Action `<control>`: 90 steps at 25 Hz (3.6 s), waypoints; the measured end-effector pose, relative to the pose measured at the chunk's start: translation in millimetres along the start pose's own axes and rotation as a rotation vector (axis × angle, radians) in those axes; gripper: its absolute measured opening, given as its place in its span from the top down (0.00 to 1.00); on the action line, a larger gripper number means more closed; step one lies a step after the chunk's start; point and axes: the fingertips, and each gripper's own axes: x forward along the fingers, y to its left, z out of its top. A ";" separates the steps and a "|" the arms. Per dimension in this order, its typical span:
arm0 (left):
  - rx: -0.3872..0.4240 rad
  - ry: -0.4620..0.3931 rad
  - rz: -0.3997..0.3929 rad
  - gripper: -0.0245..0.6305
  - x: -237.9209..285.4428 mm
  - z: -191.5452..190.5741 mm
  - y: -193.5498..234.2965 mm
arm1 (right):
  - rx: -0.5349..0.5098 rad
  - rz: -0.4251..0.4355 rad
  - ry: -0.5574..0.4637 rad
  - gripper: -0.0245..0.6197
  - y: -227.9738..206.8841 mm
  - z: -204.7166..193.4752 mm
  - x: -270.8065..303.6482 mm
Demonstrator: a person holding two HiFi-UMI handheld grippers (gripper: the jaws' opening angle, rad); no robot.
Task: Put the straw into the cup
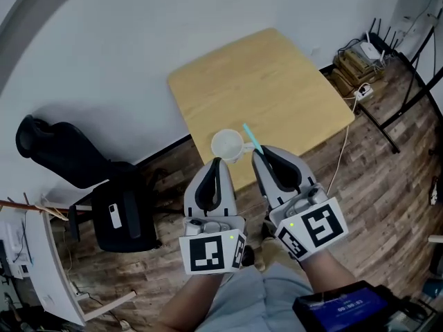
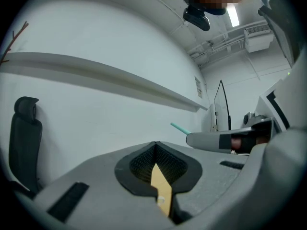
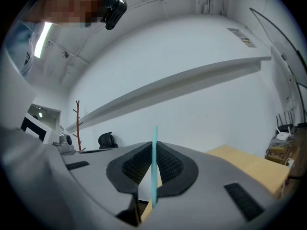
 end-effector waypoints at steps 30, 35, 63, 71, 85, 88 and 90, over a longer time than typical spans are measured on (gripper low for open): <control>-0.059 -0.155 0.067 0.96 95.3 59.4 105.3 | -0.079 0.120 -0.050 0.93 1.6 51.5 154.1; -0.092 -0.126 0.051 0.96 114.7 42.8 118.6 | -0.062 0.096 -0.006 0.93 -7.6 29.3 175.4; -0.226 0.202 -0.021 0.96 144.9 -129.0 136.5 | 0.061 -0.045 0.257 0.92 -50.8 -152.8 181.6; -0.221 0.200 -0.026 0.96 146.1 -129.9 134.6 | 0.065 -0.089 0.300 0.89 -62.0 -163.1 176.8; -0.133 0.061 -0.047 0.96 127.6 -47.3 103.5 | 0.009 -0.066 0.137 0.90 -50.6 -67.7 155.4; -0.097 -0.008 -0.048 0.96 118.6 -14.5 93.6 | -0.032 -0.037 0.066 0.92 -39.0 -31.1 148.3; -0.073 -0.050 -0.047 0.96 110.8 6.1 86.4 | -0.055 -0.022 0.027 0.94 -31.6 -9.8 141.7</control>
